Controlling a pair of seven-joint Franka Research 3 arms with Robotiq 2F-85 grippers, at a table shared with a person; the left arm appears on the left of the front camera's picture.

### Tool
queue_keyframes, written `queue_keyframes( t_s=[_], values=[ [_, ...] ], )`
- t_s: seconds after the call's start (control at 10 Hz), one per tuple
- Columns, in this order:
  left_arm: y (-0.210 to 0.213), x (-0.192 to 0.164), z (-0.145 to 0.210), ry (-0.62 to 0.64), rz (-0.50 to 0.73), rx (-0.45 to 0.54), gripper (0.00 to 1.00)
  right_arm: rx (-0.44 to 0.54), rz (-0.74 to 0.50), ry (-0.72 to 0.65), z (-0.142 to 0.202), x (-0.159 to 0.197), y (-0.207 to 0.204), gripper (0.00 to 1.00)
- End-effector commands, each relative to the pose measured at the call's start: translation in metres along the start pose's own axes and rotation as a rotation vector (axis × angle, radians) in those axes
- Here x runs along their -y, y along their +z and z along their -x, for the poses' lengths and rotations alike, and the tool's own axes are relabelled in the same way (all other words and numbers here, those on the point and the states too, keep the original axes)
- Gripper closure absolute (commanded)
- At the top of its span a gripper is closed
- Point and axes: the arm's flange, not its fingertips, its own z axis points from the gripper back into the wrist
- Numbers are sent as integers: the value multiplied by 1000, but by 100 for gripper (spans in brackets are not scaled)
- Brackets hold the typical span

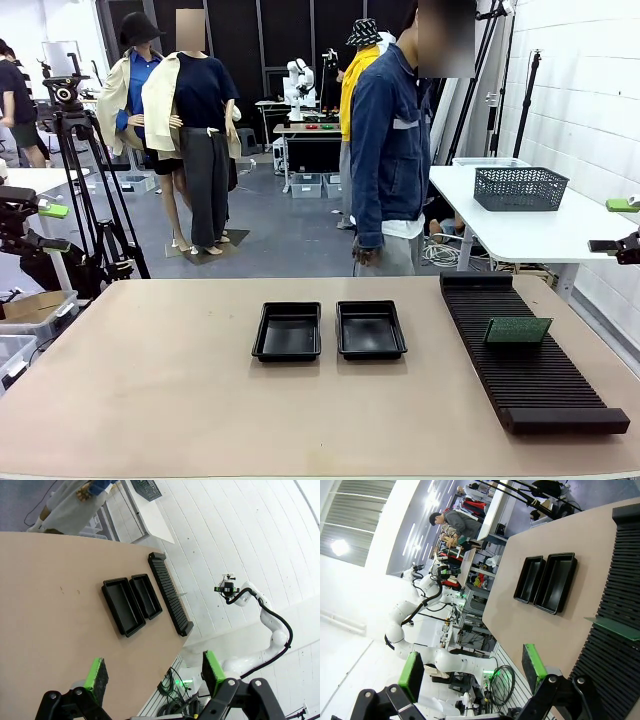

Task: Inspect and transfer BCBs to ESD trays.
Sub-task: Pick up the Blank PCB from the PCB Rack and place it in the left ESD tray.

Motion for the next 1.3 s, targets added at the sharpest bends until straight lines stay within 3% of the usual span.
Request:
queue_keyframes(
  t_s=[0.0,0.7,1.2],
  values=[
    [1,1,-1,11,-4,3,0,-12,6,-3,2,0,0,0],
    [1,1,-1,11,-4,3,0,0,0,0,0,0,0,0],
    [1,1,-1,11,-4,3,0,-90,111,19,-35,-1,-26,0]
  ],
)
